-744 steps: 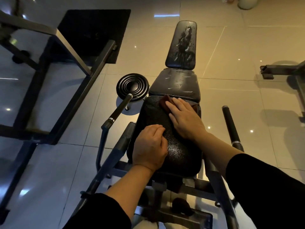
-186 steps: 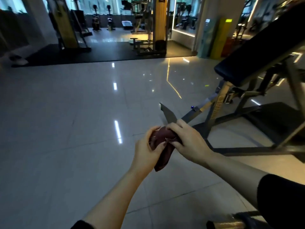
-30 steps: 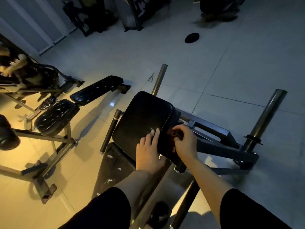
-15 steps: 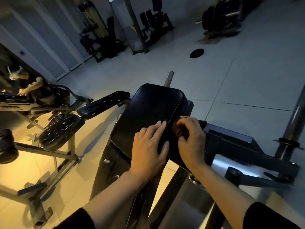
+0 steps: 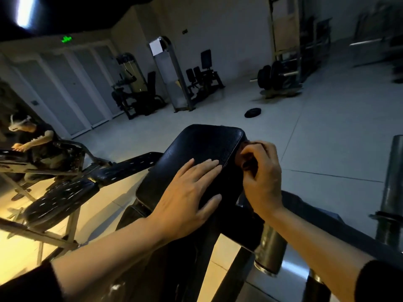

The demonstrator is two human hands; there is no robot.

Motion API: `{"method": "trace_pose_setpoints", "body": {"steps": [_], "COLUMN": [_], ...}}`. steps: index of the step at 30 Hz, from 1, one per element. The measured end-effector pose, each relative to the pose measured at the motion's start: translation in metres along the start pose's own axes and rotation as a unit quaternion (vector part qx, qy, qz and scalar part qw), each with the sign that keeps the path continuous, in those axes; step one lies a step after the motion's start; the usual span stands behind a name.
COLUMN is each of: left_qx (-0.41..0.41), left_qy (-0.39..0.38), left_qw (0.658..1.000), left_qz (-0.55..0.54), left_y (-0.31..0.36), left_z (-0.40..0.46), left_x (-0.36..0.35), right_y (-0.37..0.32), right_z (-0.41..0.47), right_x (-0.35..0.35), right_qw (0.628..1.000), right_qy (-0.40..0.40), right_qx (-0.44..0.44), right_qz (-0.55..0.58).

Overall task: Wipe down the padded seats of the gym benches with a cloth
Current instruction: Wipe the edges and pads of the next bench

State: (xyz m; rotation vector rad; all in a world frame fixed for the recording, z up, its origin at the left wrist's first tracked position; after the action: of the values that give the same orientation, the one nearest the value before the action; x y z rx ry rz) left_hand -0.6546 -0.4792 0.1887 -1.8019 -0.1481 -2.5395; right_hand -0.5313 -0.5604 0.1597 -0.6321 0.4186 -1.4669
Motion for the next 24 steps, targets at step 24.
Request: {"method": "trace_pose_setpoints", "body": {"steps": [24], "left_qx": [0.001], "left_qy": [0.060], "left_qw": [0.997], "left_qz": [-0.052], "left_y": [-0.007], "left_z": [-0.019], "left_x": [0.007], "right_y": [-0.022], "right_z": [-0.063], "right_x": [-0.008], "right_qw": [0.999], "right_qy": [0.040], "right_qx": [-0.025], "right_qz": [0.014]}}
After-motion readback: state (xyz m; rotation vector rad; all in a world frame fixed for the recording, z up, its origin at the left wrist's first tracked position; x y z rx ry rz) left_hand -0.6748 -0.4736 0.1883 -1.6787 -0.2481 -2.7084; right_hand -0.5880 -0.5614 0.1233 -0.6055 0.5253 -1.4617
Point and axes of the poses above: each hand's wrist, its own z-axis towards the middle knuckle, its own x-axis out of the back of the hand, y = z × x, the point moved 10 cm from there along z, towards the middle knuckle, and after that the axes turned 7 degrees about -z, right-handed, at the moved point
